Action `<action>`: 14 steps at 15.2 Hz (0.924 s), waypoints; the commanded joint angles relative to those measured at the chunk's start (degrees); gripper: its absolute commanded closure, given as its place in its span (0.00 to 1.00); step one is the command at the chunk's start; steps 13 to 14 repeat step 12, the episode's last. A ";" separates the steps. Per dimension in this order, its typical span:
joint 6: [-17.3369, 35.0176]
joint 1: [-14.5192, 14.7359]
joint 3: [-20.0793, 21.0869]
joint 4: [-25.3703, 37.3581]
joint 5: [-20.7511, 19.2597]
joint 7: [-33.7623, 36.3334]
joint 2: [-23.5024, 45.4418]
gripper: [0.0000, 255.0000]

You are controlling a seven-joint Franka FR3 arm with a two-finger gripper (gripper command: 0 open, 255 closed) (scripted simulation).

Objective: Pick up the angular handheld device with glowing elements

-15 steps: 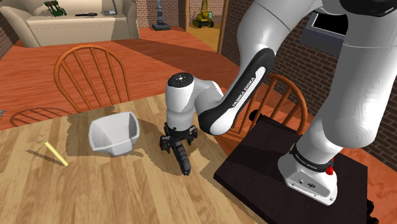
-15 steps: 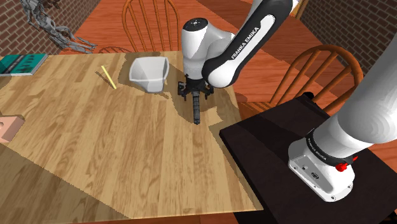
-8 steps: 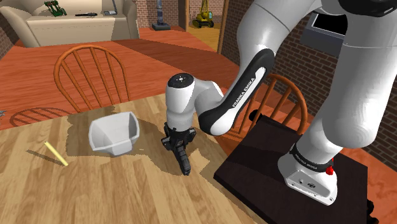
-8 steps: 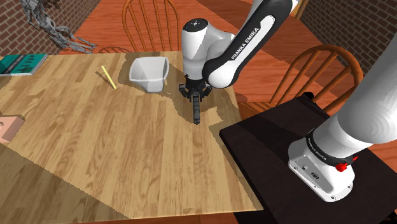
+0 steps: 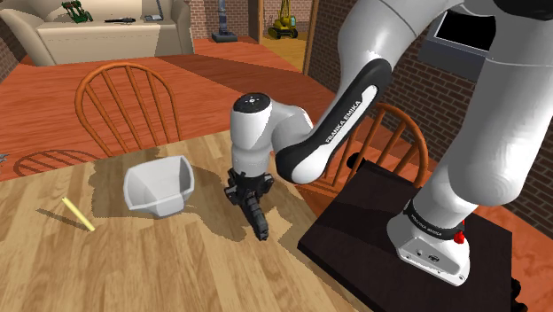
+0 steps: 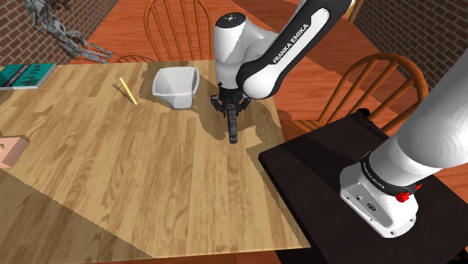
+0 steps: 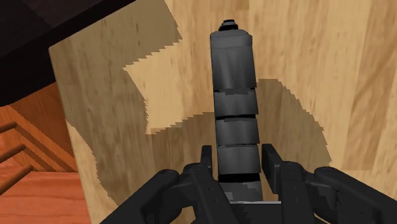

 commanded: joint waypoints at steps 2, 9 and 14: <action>-1.79 -1.01 1.49 0.08 2.98 -2.23 -2.24 1.00; -6.28 -2.64 4.00 0.37 10.01 -7.44 -7.87 1.00; -7.07 -2.75 4.22 0.49 11.10 -8.25 -8.78 1.00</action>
